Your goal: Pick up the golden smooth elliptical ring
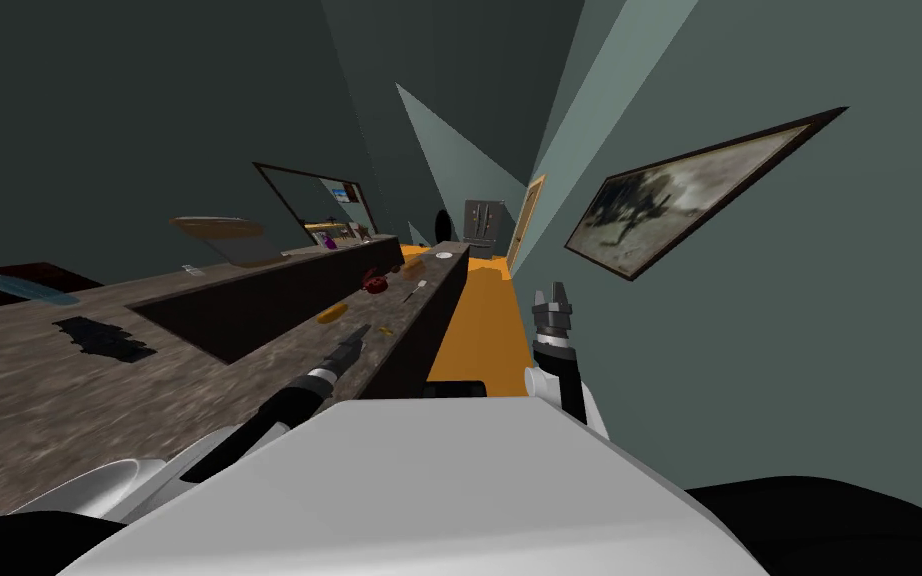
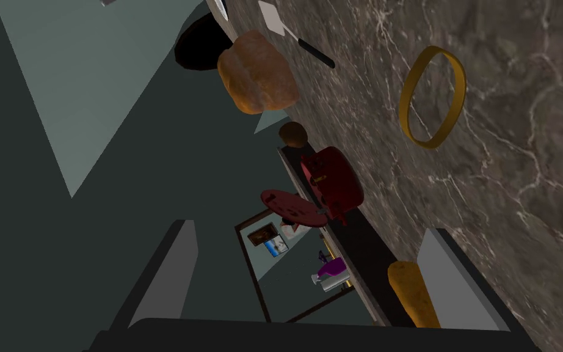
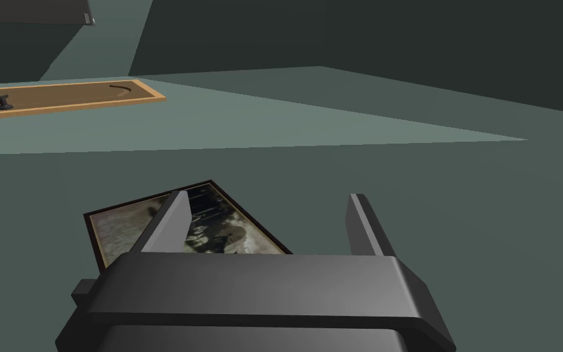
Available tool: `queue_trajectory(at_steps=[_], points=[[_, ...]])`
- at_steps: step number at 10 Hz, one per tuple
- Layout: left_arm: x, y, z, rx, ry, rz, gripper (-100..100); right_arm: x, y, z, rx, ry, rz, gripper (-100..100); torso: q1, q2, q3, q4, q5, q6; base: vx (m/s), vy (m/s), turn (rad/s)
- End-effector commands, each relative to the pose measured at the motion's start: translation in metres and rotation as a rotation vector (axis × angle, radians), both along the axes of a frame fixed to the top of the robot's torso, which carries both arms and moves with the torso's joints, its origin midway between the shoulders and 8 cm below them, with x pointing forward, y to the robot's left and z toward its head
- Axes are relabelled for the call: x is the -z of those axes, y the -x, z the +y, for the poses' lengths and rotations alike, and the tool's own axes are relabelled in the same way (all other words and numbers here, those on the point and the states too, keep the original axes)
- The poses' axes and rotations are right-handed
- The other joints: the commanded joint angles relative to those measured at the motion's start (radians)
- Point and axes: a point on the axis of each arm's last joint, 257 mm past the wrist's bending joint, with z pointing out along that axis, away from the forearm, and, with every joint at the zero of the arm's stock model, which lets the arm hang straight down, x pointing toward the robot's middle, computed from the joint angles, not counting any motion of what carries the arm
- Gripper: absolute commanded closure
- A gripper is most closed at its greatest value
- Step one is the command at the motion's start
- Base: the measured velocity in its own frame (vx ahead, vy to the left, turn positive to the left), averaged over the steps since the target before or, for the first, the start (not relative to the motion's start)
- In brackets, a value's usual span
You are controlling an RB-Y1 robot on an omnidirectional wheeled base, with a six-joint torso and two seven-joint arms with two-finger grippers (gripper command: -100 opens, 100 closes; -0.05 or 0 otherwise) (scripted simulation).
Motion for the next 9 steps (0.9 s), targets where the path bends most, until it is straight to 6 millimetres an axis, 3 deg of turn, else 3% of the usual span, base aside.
queue_trajectory(at_steps=[1, 9], points=[[0.009, 0.001, 0.004, -0.008, 0.006, 0.044, -100, 0.000, 0.000, 0.000, 0.000, 0.000, 0.000, 0, 0.000, 0.000, 0.000, 0.000, 0.000, 0.000, 0.009, 0.023, -0.159], [0.036, 0.003, 0.014, -0.051, 0.043, 0.196, -100, 0.000, 0.000, 0.000, 0.000, 0.000, 0.000, 0, 0.000, -0.002, -0.001, 0.000, 0.000, 0.000, 0.019, 0.023, -0.114]])
